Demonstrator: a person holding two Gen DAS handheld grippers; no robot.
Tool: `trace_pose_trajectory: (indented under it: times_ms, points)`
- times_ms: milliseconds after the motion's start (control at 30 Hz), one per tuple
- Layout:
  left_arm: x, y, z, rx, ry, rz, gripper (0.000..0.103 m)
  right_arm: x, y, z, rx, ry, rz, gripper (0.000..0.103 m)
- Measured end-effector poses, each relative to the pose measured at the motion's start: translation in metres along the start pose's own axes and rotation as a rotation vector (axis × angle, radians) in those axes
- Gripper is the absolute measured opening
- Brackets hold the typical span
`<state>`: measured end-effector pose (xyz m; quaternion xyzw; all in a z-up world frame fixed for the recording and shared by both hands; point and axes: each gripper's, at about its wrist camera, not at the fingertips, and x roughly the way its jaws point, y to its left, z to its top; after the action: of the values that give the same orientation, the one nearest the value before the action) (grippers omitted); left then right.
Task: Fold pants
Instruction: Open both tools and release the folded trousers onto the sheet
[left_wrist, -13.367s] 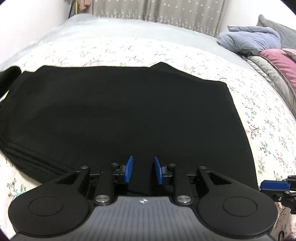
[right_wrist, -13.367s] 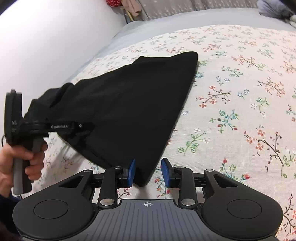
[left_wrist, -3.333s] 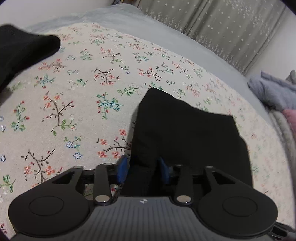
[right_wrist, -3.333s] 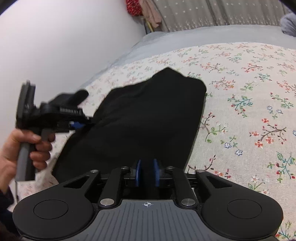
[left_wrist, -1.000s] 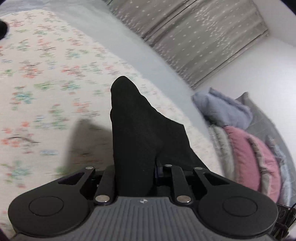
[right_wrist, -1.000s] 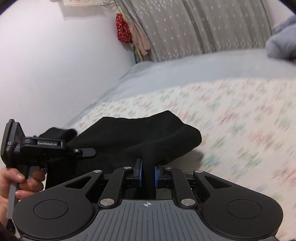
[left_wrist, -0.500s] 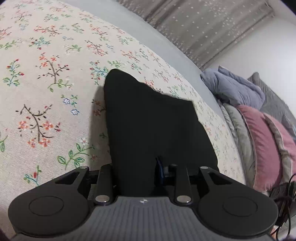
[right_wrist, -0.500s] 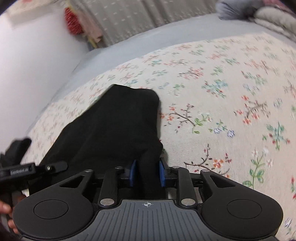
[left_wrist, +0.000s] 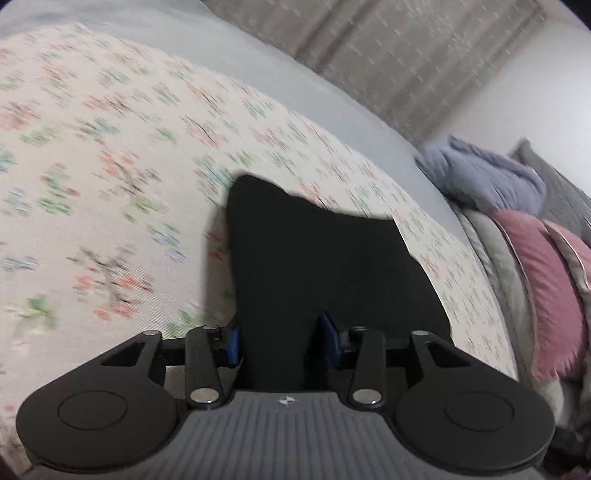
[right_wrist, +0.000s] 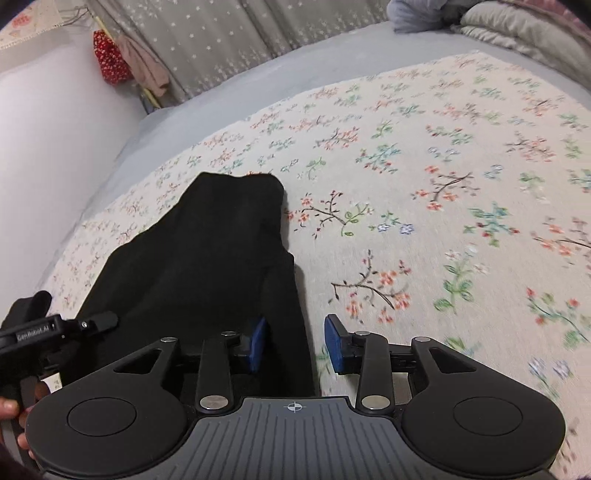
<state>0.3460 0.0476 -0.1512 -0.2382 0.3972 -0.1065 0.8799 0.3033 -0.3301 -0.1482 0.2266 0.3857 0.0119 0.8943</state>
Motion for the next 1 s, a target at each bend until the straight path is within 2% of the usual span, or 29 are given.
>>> trace_pose_trajectory:
  times_ms: [133,300,467,533,600,700,800,867,933,1000]
  points:
    - [-0.033,-0.012,-0.002,0.017,-0.074,0.055,0.05,-0.03,0.015,-0.01,-0.078,-0.056,-0.005,0.041]
    - [-0.084,-0.047,-0.024,0.117,-0.171,0.105,0.057,-0.081,0.039,-0.027,-0.195,-0.149,-0.006,0.042]
    - [-0.13,-0.076,-0.049,0.211,-0.215,0.143,0.061,-0.139,0.065,-0.051,-0.269,-0.239,0.039,0.042]
    - [-0.149,-0.084,-0.06,0.24,-0.242,0.156,0.067,-0.16,0.078,-0.063,-0.315,-0.278,0.036,0.047]
    - [-0.164,-0.089,-0.073,0.252,-0.25,0.168,0.069,-0.181,0.085,-0.079,-0.321,-0.315,0.031,0.053]
    - [-0.184,-0.09,-0.092,0.218,-0.251,0.157,0.071,-0.205,0.086,-0.101,-0.276,-0.336,0.063,0.053]
    - [-0.207,-0.092,-0.11,0.197,-0.267,0.145,0.074,-0.226,0.09,-0.12,-0.249,-0.364,0.055,0.053]
    - [-0.225,-0.099,-0.119,0.209,-0.314,0.148,0.08,-0.241,0.09,-0.133,-0.232,-0.386,0.055,0.053]
    - [-0.242,-0.109,-0.127,0.252,-0.366,0.156,0.091,-0.255,0.094,-0.142,-0.241,-0.392,0.06,0.057]
    - [-0.256,-0.117,-0.136,0.292,-0.413,0.164,0.093,-0.266,0.102,-0.145,-0.275,-0.395,0.05,0.067]
